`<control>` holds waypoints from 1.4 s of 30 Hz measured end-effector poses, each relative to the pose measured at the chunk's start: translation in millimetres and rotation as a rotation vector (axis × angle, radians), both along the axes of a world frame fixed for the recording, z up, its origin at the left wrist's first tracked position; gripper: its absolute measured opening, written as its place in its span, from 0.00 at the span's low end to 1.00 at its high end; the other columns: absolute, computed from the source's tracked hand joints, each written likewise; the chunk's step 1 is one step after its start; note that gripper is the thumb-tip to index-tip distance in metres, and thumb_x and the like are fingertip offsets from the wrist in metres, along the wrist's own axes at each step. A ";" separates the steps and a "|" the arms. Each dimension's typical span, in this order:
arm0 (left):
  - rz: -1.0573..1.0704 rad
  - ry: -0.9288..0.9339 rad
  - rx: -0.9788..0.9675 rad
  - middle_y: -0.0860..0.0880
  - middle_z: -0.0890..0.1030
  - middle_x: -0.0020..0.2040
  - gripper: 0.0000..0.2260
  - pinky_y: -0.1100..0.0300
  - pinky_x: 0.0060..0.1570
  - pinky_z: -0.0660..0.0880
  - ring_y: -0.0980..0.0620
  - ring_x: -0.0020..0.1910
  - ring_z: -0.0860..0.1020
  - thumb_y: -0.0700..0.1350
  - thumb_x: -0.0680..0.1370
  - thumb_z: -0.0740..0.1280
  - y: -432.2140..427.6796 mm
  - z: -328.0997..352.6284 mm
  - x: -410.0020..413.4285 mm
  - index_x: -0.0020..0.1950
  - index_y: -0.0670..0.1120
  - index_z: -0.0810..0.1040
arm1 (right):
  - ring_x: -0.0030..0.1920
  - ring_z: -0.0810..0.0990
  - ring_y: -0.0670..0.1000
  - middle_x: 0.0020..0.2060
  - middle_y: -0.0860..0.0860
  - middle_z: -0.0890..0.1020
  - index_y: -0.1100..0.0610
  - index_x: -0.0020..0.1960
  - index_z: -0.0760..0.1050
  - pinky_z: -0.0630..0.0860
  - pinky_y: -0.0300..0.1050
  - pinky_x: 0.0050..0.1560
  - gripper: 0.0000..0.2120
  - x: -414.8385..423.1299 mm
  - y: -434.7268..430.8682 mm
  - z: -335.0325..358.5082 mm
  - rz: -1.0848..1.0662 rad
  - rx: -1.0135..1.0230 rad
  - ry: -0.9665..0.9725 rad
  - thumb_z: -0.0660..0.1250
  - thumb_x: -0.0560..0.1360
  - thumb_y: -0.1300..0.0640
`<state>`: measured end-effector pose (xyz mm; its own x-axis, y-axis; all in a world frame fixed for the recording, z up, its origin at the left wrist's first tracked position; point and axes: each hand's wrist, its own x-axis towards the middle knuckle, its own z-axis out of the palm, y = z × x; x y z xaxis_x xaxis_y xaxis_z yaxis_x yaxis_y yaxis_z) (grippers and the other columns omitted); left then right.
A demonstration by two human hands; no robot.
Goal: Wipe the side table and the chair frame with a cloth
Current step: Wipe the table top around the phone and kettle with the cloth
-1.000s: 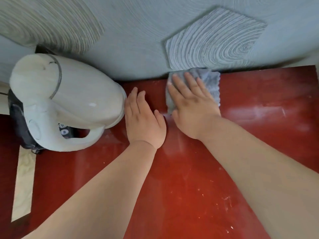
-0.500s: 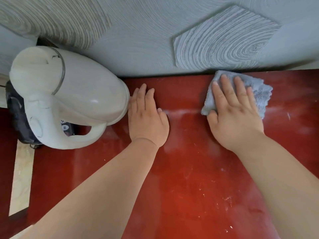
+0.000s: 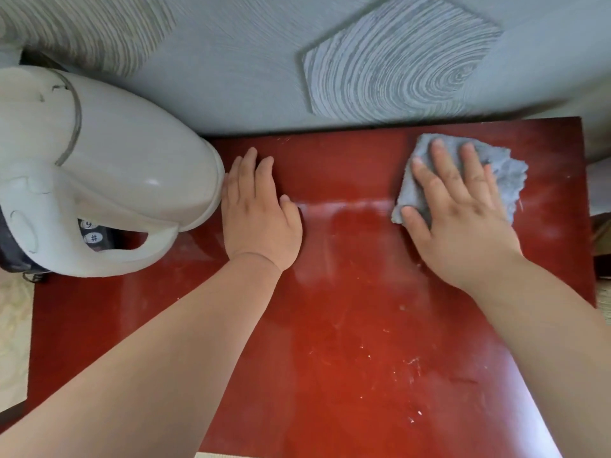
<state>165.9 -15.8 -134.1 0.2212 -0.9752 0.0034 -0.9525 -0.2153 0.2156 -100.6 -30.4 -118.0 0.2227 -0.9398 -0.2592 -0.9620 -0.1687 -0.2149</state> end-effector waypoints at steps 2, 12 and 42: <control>-0.001 0.000 -0.009 0.43 0.63 0.82 0.28 0.44 0.81 0.55 0.40 0.82 0.60 0.47 0.78 0.56 -1.5 -0.1 -0.4 0.78 0.42 0.66 | 0.83 0.44 0.61 0.84 0.52 0.51 0.52 0.82 0.57 0.40 0.59 0.81 0.34 -4.4 -2.5 1.2 -0.064 0.016 -0.003 0.52 0.80 0.37; 0.000 0.012 -0.042 0.40 0.66 0.80 0.27 0.42 0.80 0.58 0.38 0.80 0.63 0.46 0.76 0.58 -1.0 -1.0 0.8 0.76 0.41 0.69 | 0.83 0.43 0.60 0.84 0.52 0.49 0.56 0.84 0.48 0.44 0.60 0.82 0.34 98.7 63.1 1.2 0.310 0.023 -0.017 0.50 0.82 0.45; -0.321 0.004 0.122 0.43 0.60 0.84 0.26 0.40 0.82 0.53 0.38 0.83 0.58 0.49 0.83 0.56 150.6 17.6 5.0 0.82 0.48 0.65 | 0.83 0.42 0.62 0.84 0.53 0.48 0.55 0.84 0.50 0.39 0.60 0.81 0.40 67.9 111.8 -2.2 0.284 0.004 0.108 0.51 0.79 0.34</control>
<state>170.9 134.7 -116.5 -0.0975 -0.9882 -0.1180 -0.9750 0.0710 0.2108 -32.7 81.4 -120.2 0.4470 -0.8430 -0.2992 -0.8939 -0.4332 -0.1148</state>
